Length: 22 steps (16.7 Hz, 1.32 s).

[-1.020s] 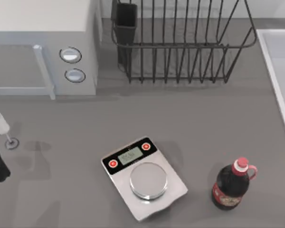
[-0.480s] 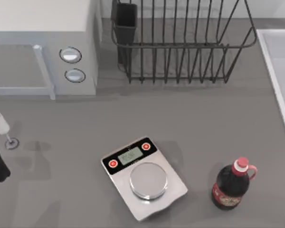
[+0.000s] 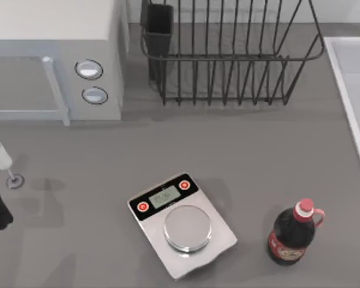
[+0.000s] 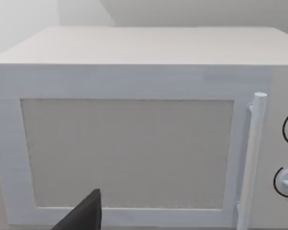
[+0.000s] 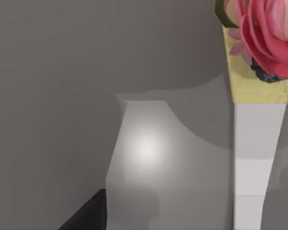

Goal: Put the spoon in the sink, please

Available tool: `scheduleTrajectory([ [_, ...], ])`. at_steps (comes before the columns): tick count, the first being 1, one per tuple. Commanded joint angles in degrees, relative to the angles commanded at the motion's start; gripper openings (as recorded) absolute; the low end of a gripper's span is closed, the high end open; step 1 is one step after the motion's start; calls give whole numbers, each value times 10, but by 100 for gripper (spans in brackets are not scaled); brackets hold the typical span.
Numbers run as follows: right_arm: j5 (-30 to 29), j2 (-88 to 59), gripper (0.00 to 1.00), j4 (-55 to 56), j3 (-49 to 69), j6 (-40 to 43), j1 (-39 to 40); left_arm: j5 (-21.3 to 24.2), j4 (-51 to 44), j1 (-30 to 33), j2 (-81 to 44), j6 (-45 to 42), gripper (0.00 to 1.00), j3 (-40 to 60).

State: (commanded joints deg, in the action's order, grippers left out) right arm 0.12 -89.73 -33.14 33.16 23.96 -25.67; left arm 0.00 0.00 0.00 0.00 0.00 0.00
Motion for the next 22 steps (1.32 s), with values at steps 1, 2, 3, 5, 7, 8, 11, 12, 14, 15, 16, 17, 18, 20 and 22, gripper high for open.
scheduleTrajectory([
  [1, 0, 0, 0, 0, 0, 0, 0, 0, 0, 0, 0, 0, 100, 0],
  [2, 0, 0, 0, 0, 0, 0, 0, 0, 0, 0, 0, 0, 100, 0],
  [3, 0, 0, 0, 0, 0, 0, 0, 0, 0, 0, 0, 0, 100, 0],
  [5, 0, 0, 0, 0, 0, 0, 0, 0, 0, 0, 0, 0, 100, 0],
  [7, 7, 42, 0, -52, 25, 2, -2, 0, 0, 0, 0, 0, 100, 0],
  [8, 7, 44, 0, -59, 32, 3, -3, 0, 0, 0, 0, 0, 100, 0],
  [11, 7, 63, 0, -119, 72, 5, -4, 0, 0, 0, 0, 0, 100, 0],
  [12, 7, 73, 0, -150, 89, 6, -4, 0, 0, 0, 0, 0, 100, 0],
  [14, 7, 94, 0, -217, 125, 7, -5, 0, 0, 0, 0, 0, 100, 0],
  [15, 7, 105, 0, -248, 142, 7, -5, 0, 0, 0, 0, 0, 100, 0],
  [16, 7, 116, 0, -274, 159, 7, -5, 0, 0, 0, 0, 0, 100, 0],
  [17, 7, 126, 0, -294, 172, 7, -5, 0, 0, 0, 0, 0, 100, 0],
  [18, 7, 135, 0, -308, 183, 7, -5, 0, 0, 0, 0, 0, 100, 0],
  [20, 7, 142, 0, -317, 190, 6, -5, 0, 0, 0, 0, 0, 100, 0],
  [22, 7, 142, 0, -317, 190, 6, -5, 0, 0, 0, 0, 0, 100, 0],
])
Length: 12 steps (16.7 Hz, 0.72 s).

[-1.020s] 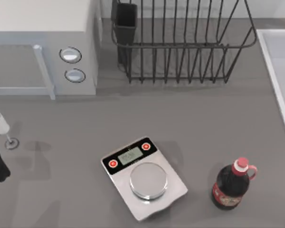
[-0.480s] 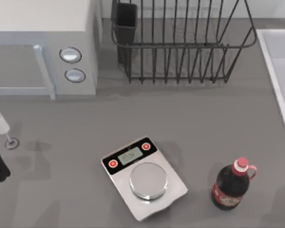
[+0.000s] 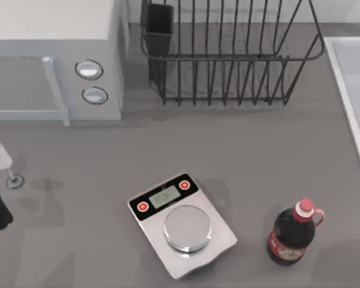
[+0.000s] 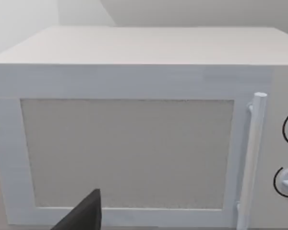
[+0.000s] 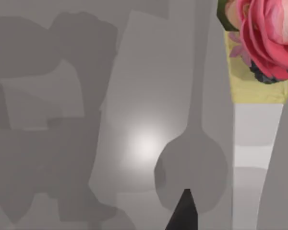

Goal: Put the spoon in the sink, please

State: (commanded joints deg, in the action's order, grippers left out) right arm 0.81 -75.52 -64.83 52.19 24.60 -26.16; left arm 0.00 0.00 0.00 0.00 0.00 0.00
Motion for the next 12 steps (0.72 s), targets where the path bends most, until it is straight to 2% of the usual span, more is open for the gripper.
scheduleTrajectory([
  [3, 0, -8, 0, -1, 4, -2, 1, 0, 0, 0, 0, 0, 100, 0],
  [6, -1, -57, 0, -23, 58, -11, 8, 0, 0, 0, 0, 0, 100, 0],
  [9, -2, -149, 0, -64, 165, -26, 23, 0, 0, 0, 0, 0, 100, 0],
  [12, -4, -267, 0, -116, 325, -47, 45, 0, 0, 0, 0, 0, 100, 0],
])
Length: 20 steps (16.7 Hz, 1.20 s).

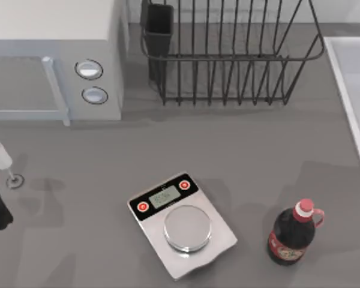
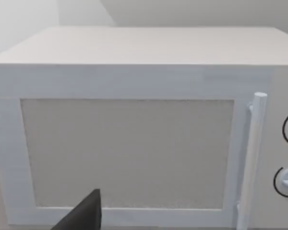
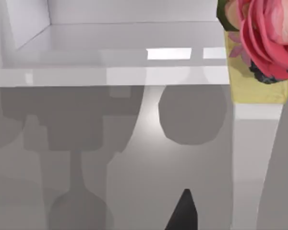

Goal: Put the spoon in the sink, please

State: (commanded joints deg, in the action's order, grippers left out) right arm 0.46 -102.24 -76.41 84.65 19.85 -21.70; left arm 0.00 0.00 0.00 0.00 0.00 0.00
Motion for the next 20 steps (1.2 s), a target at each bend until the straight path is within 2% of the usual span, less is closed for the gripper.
scheduleTrajectory([
  [7, -3, -305, 0, -128, 449, -65, 62, 0, 0, 0, 0, 0, 100, 0],
  [11, -5, -442, 0, -179, 655, -103, 97, 0, 0, 0, 0, 0, 100, 0],
  [15, -8, -527, 0, -205, 783, -130, 123, 0, 0, 0, 0, 0, 100, 0],
  [20, -9, -550, 0, -211, 816, -137, 130, 0, 0, 0, 0, 0, 100, 0],
])
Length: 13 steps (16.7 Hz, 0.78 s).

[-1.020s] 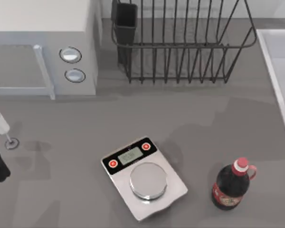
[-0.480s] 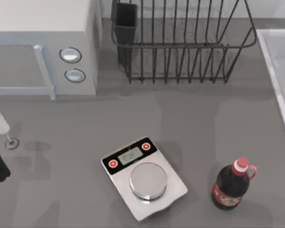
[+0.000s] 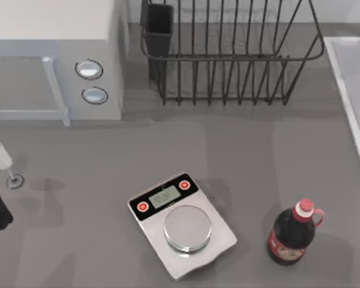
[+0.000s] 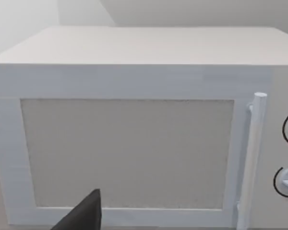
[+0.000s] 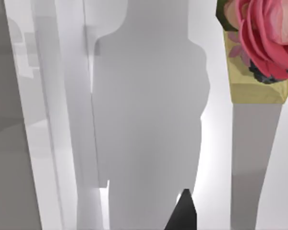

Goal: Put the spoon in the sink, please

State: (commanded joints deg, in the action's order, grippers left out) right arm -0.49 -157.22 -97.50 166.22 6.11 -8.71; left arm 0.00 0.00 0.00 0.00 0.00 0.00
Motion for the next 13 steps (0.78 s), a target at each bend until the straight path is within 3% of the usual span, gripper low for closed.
scheduleTrajectory([
  [5, 1, 10, 0, 20, -24, 0, -2, 0, 0, 0, 0, 0, 100, 0],
  [13, 1, 72, 0, 161, -239, 0, 0, 0, 0, 0, 0, 0, 100, 0],
])
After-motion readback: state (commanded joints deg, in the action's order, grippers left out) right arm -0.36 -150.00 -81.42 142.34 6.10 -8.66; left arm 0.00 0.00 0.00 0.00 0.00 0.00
